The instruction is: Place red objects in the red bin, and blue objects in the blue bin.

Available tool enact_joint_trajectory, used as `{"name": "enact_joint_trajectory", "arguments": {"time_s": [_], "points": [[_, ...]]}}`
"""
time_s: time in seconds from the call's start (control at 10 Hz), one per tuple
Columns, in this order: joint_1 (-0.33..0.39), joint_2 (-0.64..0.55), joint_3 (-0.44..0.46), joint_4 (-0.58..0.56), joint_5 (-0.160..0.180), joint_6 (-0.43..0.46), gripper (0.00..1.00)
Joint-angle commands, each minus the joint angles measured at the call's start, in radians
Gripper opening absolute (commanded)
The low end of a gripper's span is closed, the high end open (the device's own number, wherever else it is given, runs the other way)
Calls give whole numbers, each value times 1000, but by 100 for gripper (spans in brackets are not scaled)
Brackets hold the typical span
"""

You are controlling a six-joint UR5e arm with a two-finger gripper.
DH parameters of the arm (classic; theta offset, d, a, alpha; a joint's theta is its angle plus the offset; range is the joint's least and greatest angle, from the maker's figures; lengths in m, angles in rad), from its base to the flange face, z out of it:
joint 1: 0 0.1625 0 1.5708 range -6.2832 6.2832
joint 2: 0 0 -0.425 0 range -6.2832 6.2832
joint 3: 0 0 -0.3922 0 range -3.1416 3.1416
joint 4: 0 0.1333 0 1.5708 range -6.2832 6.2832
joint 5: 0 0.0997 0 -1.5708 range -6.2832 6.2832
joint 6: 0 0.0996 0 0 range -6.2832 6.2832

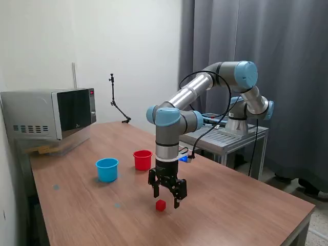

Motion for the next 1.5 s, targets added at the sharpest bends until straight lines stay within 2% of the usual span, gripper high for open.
{"name": "enact_joint_trajectory", "arguments": {"time_s": [0.0,0.2,1.4], "points": [[-7,2,11,-3,5,-19,100],[-19,6,13,3,60,-103,100],[-22,12,-6,3,48,-106,100]]}}
